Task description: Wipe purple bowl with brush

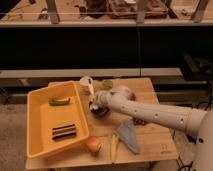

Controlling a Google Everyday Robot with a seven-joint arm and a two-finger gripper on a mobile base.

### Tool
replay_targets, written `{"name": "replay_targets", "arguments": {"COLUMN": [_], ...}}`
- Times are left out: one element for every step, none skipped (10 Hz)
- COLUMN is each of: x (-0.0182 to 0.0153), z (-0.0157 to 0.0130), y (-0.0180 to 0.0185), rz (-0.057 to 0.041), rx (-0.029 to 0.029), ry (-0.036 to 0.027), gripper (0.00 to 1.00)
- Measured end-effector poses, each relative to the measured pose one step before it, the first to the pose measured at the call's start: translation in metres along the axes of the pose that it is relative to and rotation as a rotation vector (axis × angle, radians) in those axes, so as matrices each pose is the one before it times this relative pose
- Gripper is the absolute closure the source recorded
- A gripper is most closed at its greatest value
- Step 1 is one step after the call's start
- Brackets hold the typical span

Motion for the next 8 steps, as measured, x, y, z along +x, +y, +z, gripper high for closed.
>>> {"name": "replay_targets", "arguments": {"x": [-0.00309,-0.00072,0.00075,0.00049,0.00095,0.00165,0.00523,0.00497], "z": [-0.00746,-0.00705,-0.00642,-0.00712,-0.00582,-0.00217,-0.001,0.00048], "y": [0.01302,0.01133,0.00926,0.01139,0.00975,0.00434,0.0032,0.00118], "rz": [0.01034,0.00911,0.00787,0.01126,0.01893,0.02022,0.02769,0.00471], "rx": [-0.02616,-0.02127,-0.02018,-0.02435,-0.02324,-0.00456,0.00446,0.00516], "ry": [0.01406,0.0152,0.01476,0.0166,0.0183,0.00891,0.00319,-0.00463], "gripper": [1.0,1.0,1.0,1.0,1.0,1.0,1.0,1.0]}}
